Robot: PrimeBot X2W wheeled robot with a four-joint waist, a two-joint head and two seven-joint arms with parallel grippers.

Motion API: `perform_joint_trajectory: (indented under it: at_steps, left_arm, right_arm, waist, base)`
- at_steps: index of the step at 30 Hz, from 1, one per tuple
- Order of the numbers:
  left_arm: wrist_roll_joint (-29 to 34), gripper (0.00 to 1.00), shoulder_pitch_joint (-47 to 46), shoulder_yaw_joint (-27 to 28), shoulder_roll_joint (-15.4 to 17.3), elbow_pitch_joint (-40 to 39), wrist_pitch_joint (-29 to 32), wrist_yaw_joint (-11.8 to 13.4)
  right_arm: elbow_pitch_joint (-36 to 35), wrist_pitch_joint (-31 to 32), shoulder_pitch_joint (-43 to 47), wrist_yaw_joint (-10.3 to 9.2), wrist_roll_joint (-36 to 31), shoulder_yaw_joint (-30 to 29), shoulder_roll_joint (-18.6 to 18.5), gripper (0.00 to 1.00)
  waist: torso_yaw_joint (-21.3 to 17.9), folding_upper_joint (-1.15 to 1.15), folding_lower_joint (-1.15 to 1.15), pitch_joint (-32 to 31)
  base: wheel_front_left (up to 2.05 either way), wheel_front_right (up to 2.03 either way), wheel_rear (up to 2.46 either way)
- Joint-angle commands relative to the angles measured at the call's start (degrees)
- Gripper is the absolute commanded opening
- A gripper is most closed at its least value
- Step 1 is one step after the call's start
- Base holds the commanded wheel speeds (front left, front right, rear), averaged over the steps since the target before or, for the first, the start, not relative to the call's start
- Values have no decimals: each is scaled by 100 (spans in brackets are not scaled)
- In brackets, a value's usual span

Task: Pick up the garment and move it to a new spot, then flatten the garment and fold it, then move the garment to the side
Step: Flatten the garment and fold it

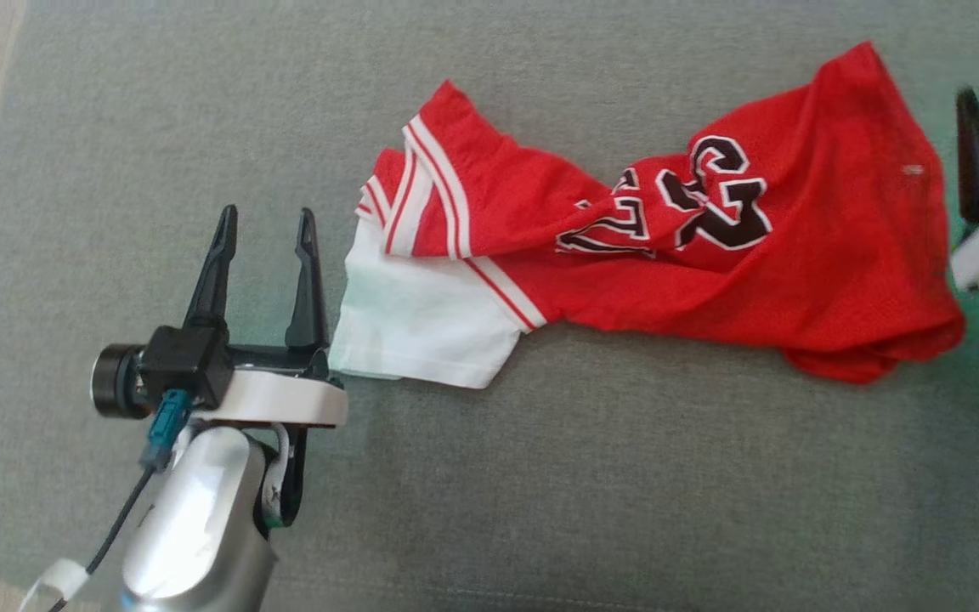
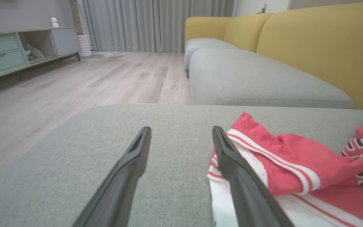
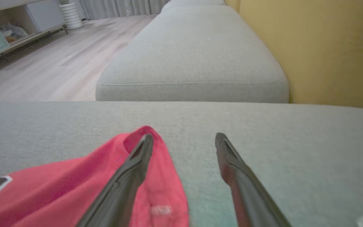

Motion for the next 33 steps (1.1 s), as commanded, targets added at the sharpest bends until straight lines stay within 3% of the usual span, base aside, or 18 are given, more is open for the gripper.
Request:
perform_joint_trajectory:
  at_steps: [1, 8, 12, 13, 18, 25, 33]
  left_arm:
    - [74, 100, -62, 253, 133, -141, -52, 16]
    - [144, 100, 138, 362, 278, -229, -53, 65]
    - [143, 100, 268, 409, 362, -273, -53, 109]
    - [139, 100, 329, 417, 397, -303, -38, 130]
    - [126, 100, 488, 424, 476, -407, 31, 183]
    - [86, 100, 693, 421, 533, -552, 148, 261]
    - [64, 100, 770, 390, 563, -660, 226, 301]
  right_arm:
    - [-205, -162, 242, -5, 45, -57, -114, 100]
    - [-1285, -552, 923, -5, -283, -537, 246, 100]
    - [-2194, -447, 1418, -5, -686, -508, 789, 100]
    - [-2565, -351, 1701, -5, -786, -446, 1083, 100]
    - [-3208, -170, 2376, -5, -961, -320, 1542, 100]
    - [-3653, -38, 3016, -5, -853, -118, 1731, 100]
    - [-3827, 15, 3066, -5, -751, -54, 1746, 100]
  waist:
    - [-112, 0, 0, -91]
    - [-392, 0, 0, -336]
    - [-502, 0, 0, -508]
    - [-534, 0, 0, -579]
    - [-597, 0, 0, -714]
    - [-652, 0, 0, -794]
    - [-663, 0, 0, -789]
  base:
    - [0, 0, 0]
    - [0, 0, 0]
    - [0, 0, 0]
    - [0, 0, 0]
    - [0, 0, 0]
    - [0, 0, 0]
    - [0, 0, 0]
